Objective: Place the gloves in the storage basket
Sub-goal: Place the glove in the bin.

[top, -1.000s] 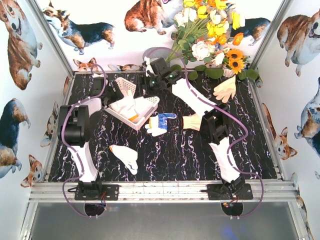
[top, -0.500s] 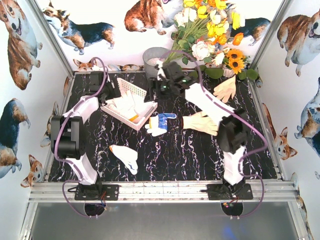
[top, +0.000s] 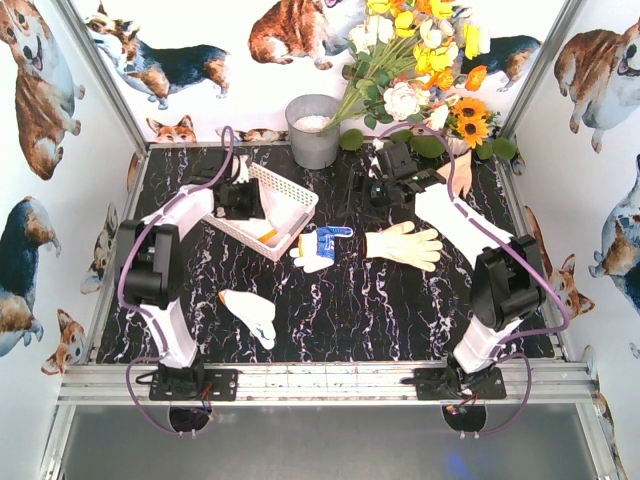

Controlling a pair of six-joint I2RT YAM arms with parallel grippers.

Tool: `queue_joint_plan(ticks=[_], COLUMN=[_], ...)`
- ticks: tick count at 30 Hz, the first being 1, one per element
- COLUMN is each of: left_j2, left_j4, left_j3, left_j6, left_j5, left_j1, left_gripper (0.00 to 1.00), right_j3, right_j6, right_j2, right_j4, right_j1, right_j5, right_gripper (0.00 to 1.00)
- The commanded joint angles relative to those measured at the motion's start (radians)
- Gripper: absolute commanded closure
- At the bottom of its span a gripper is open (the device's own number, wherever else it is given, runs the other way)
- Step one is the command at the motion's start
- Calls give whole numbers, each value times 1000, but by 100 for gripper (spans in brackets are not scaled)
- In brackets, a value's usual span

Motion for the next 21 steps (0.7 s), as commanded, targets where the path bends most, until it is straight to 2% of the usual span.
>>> queue_joint_plan(ticks=[1,11,16,21], left_j2=[68,169,178,170], left_j4=[-99,-68,62,163], left_j3=[58,107,65,32], left_j6=[12,-42,-140,-205], left_j5=[35,149,209,171], left_j1=[-7,-68,-78,-81], left_gripper=[56,57,57,57], right_j3=[-30,-47,-57,-62], right_j6=[-2,1,-3,-4], right_j2=[-93,-108,-106,-115], right_j4=[21,25,25,31], right_j1=[-8,-37,-40,-41], right_j5=[16,-9,-13,-12], right_gripper=[35,35,35,35])
